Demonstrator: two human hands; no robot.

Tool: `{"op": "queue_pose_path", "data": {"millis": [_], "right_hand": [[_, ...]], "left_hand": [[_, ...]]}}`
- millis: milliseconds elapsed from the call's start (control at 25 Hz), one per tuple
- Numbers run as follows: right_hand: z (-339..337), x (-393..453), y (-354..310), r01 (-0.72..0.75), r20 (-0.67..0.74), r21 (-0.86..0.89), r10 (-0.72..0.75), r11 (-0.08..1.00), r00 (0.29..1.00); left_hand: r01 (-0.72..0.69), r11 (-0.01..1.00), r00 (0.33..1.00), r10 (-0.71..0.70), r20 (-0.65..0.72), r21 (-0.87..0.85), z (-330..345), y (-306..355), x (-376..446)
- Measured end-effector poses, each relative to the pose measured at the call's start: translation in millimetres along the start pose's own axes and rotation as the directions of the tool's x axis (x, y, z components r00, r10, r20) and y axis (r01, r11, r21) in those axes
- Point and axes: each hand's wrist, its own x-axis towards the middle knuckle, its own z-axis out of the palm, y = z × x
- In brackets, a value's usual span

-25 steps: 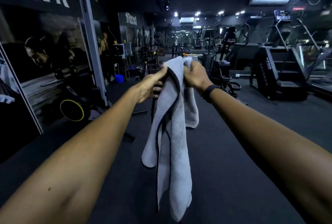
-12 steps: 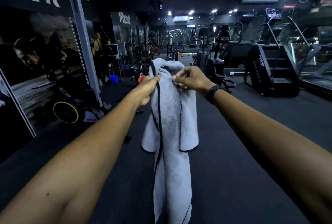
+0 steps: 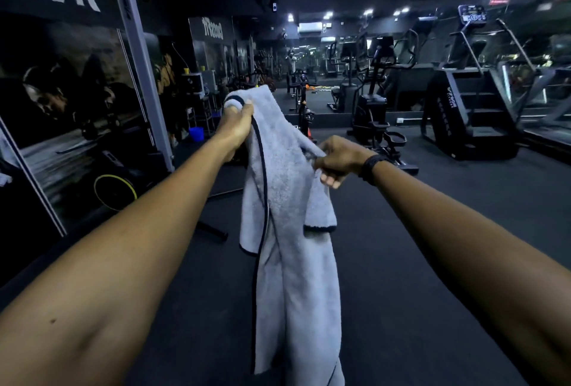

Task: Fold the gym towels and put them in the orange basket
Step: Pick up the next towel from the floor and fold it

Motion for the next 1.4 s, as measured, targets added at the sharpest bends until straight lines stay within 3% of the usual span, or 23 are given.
{"op": "queue_pose_path", "data": {"millis": [80, 160, 240, 280, 440, 520, 600, 720, 800, 1000, 1080, 1160, 1200, 1280, 1400], "right_hand": [[-6, 4, 3, 0.056, -0.103, 0.117, -0.043, 0.992, 0.994], [-9, 16, 9, 0.147, -0.337, 0.192, -0.076, 0.97, 0.939], [-9, 26, 13, 0.236, -0.529, 0.156, -0.121, 0.959, 0.84], [-8, 28, 11, 0.245, -0.512, 0.154, -0.135, 0.957, 0.848], [9, 21, 4, 0.069, -0.183, 0.02, -0.064, 0.997, 0.981], [20, 17, 4, -0.029, 0.03, -0.015, 0.029, 0.999, 0.999], [34, 17, 8, -0.021, 0.17, 0.023, 0.017, 1.0, 0.985], [45, 15, 3, 0.129, 0.218, 0.218, -0.177, 0.967, 0.96], [47, 17, -2, 0.134, 0.193, 0.333, -0.207, 0.933, 0.959], [59, 27, 6, 0.126, 0.339, -0.059, -0.099, 0.99, 0.936], [59, 32, 8, 0.18, 0.179, -0.078, -0.164, 0.981, 0.97], [54, 34, 5, 0.273, -0.062, -0.139, -0.283, 0.952, 0.957], [51, 33, 2, 0.298, -0.18, -0.15, -0.322, 0.943, 0.929], [41, 33, -3, 0.332, -0.403, -0.115, -0.349, 0.936, 0.846], [14, 39, -8, 0.326, -0.615, -0.041, -0.281, 0.945, 0.737]], "left_hand": [[-0.013, 0.996, 0.995, 0.021, -0.097, 0.087, -6, 1, -2], [0.074, 0.986, 0.994, -0.085, -0.07, -0.149, -9, -1, 0], [0.176, 0.899, 0.984, -0.169, 0.053, -0.402, -10, -2, -4], [0.209, 0.855, 0.978, -0.184, 0.1, -0.474, -11, -1, -5], [0.287, 0.693, 0.958, -0.195, 0.21, -0.661, -15, 6, -2], [0.304, 0.626, 0.953, -0.19, 0.237, -0.718, -14, 7, 3], [0.28, 0.615, 0.96, -0.171, 0.221, -0.737, -14, 7, 7], [0.258, 0.607, 0.966, -0.174, 0.191, -0.752, -17, 7, 8], [0.254, 0.59, 0.966, -0.197, 0.169, -0.767, -22, 9, 5], [0.211, 0.559, 0.971, -0.217, 0.105, -0.802, -29, 16, -6], [0.231, 0.666, 0.965, -0.251, 0.078, -0.709, -34, 14, -4], [0.247, 0.887, 0.967, -0.251, 0.041, -0.39, -42, 9, 5], [0.244, 0.948, 0.97, -0.241, 0.042, -0.203, -47, 7, 7], [0.276, 0.958, 0.954, -0.282, 0.104, 0.074, -62, 7, 11], [0.371, 0.893, 0.885, -0.423, 0.195, 0.254, -86, 5, 11]]}}
